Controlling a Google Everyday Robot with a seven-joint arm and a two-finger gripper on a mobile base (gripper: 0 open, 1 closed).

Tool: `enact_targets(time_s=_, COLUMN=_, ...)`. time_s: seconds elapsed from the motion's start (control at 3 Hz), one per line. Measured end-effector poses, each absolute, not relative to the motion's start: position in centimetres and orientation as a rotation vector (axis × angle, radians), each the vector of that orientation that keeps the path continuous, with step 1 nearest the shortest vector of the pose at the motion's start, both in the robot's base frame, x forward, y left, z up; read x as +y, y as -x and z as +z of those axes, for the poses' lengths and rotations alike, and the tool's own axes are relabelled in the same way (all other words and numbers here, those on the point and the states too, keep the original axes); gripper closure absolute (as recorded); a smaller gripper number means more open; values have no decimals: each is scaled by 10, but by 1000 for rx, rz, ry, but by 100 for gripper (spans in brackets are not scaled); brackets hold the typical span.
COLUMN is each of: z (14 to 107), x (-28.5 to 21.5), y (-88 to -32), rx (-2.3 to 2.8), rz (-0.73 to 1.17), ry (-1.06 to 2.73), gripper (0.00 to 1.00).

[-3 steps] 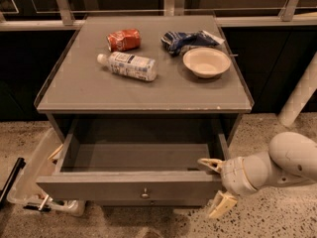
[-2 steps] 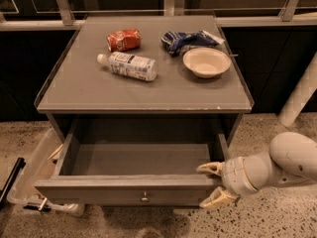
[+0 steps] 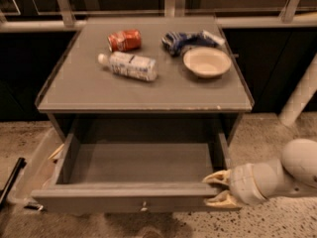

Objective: Open top drawer

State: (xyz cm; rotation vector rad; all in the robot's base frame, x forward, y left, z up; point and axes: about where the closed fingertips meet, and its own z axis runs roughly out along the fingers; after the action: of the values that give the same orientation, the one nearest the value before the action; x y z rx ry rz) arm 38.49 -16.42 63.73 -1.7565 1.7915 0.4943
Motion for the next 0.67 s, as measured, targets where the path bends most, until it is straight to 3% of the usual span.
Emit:
enact_targets(time_s=0.33, z=640, x=-164, y=-384, rx=1791, rz=494, ry=1757, gripper=100)
enact_targets(time_s=0.67, z=633, x=-170, y=-369, rx=1825, rz=501, ry=1742, gripper=82)
